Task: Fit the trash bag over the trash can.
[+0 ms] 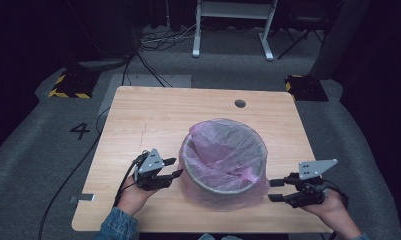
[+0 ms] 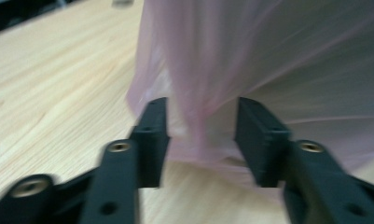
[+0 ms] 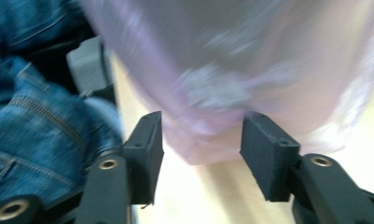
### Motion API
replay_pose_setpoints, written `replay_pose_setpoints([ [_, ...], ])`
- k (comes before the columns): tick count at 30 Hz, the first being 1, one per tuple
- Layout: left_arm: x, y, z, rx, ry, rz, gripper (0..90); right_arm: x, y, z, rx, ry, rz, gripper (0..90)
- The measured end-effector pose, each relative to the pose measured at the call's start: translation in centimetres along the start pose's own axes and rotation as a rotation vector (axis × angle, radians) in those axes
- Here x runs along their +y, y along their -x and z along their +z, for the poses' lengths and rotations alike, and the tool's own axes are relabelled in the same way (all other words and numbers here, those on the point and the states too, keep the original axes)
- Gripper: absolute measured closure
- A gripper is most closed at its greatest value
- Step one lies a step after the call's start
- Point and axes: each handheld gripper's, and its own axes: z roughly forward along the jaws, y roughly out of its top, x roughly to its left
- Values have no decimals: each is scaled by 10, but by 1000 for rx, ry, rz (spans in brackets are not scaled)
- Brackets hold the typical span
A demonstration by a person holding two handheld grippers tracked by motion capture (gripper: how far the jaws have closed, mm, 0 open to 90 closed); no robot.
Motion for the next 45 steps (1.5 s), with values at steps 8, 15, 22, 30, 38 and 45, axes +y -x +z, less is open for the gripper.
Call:
replay_pose_setpoints([
  [8,6,36,-18,-144,45,14,348,30,10,-30,-130,94,-22,452],
  [15,10,60,-2,-126,21,14,306,60,30,-35,-235,188,49,451],
  [22,9,58,3,-43,2,50,858,92,30,-26,-236,233,15,439],
  [30,12,27,1,91,23,5,900,112,30,-8,-194,232,-6,405],
  [38,11,5,-3,80,116,-62,899,117,38,12,-226,130,63,608],
  [45,14,8,-3,79,115,-19,898,110,37,-2,-254,173,69,898],
])
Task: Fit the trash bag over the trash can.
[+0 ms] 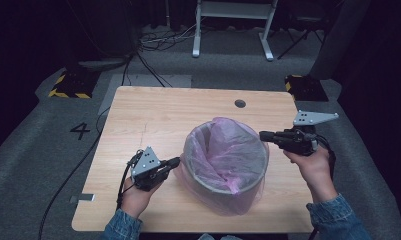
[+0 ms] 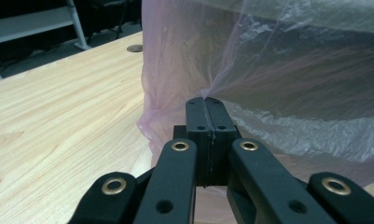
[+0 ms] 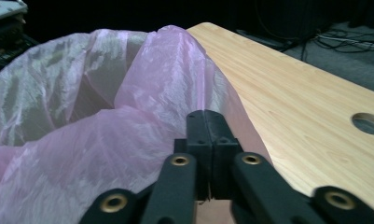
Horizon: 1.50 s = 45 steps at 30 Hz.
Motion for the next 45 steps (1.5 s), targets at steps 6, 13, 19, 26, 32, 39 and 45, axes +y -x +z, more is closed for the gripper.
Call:
replay_pose_setpoints([
  [6,0,-4,-1,0,9,14,899,-11,3,-12,-24,-27,-26,900],
  [13,-13,-6,21,-24,-97,25,899,-55,25,-3,-28,-115,68,900],
  [19,-26,-2,33,-22,-232,66,899,-91,31,23,18,-197,128,900],
  [26,-36,-4,28,-35,-215,41,839,-116,27,35,30,-257,142,898],
  [32,-19,-7,5,-188,-23,-32,364,-95,17,8,-1,-119,72,851],
  [39,11,-1,-19,-189,60,3,329,-66,3,-21,-69,3,-17,601],
  [45,42,-3,-25,-160,89,25,329,-58,-7,-26,-68,-21,-68,511],
])
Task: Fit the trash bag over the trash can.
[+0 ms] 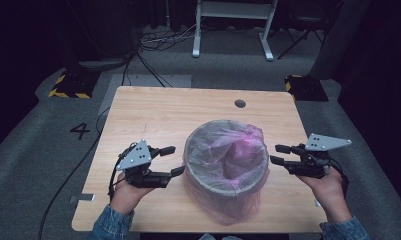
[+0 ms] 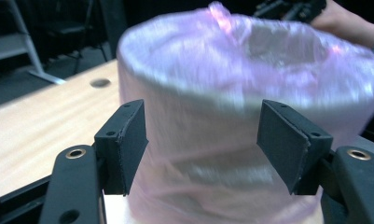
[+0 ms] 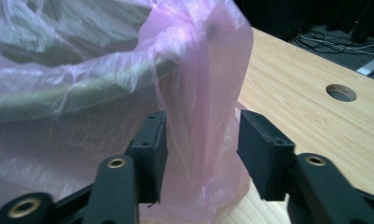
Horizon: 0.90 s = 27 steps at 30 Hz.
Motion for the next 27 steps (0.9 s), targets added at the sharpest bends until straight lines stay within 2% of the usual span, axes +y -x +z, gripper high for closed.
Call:
replay_pose_setpoints([
  [2,12,0,3,20,-5,4,334,1,-2,-1,-17,-10,-8,506],
  [5,24,-1,17,48,-67,12,332,4,-2,-1,-10,4,15,492],
  [7,24,-3,26,51,-105,-11,332,6,-2,-1,8,18,24,482],
  [9,22,-5,31,44,-107,-48,330,7,-4,-2,29,32,26,479],
  [10,22,-6,32,67,-112,-65,329,7,-4,-2,39,37,28,479],
  [12,24,-7,34,105,-124,-74,328,7,-5,-2,39,34,24,479],
  [13,26,-7,36,138,-139,-77,329,6,-5,-2,36,31,22,478],
  [14,28,-8,37,147,-148,-76,336,6,-5,-2,34,29,22,475],
  [15,29,-8,38,135,-158,-72,362,6,-5,-2,34,29,23,474],
  [16,30,-6,40,111,-160,-62,430,6,-5,-1,37,29,25,473],
  [19,31,-2,38,160,-145,-34,572,6,-7,1,38,27,15,475],
  [20,32,-1,34,175,-125,-26,670,6,-7,1,38,27,13,474],
  [22,32,-2,27,169,-94,-24,860,5,-7,-1,49,41,25,469],
  [25,28,-1,23,178,-104,-4,892,5,-6,-8,52,68,34,468],
  [27,24,-1,20,175,-96,-11,892,6,-6,-11,63,88,45,465],
])
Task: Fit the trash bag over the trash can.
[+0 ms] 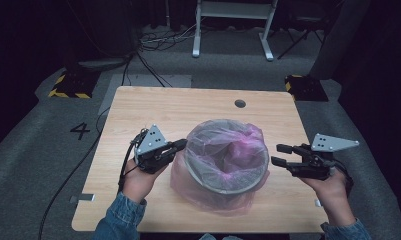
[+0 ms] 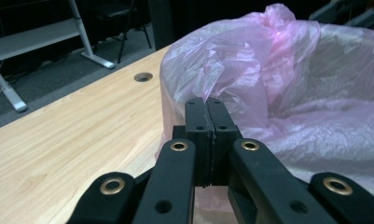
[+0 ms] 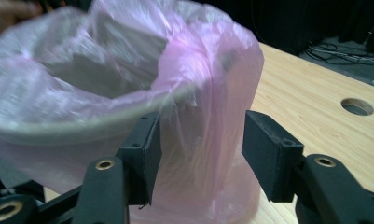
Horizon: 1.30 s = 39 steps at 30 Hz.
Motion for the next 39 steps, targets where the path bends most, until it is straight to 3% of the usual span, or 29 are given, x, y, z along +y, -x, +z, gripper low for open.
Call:
replay_pose_setpoints([
  [3,-10,-3,-3,-10,4,-19,891,4,-2,-1,30,26,14,456],
  [6,-21,-5,-2,-3,-31,-23,891,8,-3,3,42,31,28,433],
  [12,-47,-7,8,-67,-92,-58,891,14,-6,17,95,19,51,440],
  [14,-50,-5,11,-82,-87,-59,892,14,-7,22,110,13,85,509],
  [16,-51,-3,11,-82,-75,-53,891,16,-5,19,87,21,117,691],
  [17,-50,-3,11,-83,-66,-45,891,17,-4,15,88,34,117,828],
  [18,-50,-2,10,-81,-60,-40,891,18,-3,12,94,28,112,892],
  [20,-49,-2,8,-78,-46,-34,892,19,-5,11,74,11,93,899],
  [25,-52,1,3,-87,-38,-19,894,8,-9,5,84,-42,70,900],
  [28,-58,2,4,-98,-58,-14,896,-9,-12,-1,118,-88,63,900],
  [30,-63,3,6,-128,-67,-16,896,-20,-15,1,136,-134,66,900],
  [34,-68,6,8,-185,-63,-11,897,-37,-20,13,234,-148,91,900],
  [36,-70,10,5,-205,-57,30,897,-38,-25,16,257,-155,68,900],
  [39,-77,10,0,-249,-56,53,896,-41,-32,20,293,-206,18,900],
])
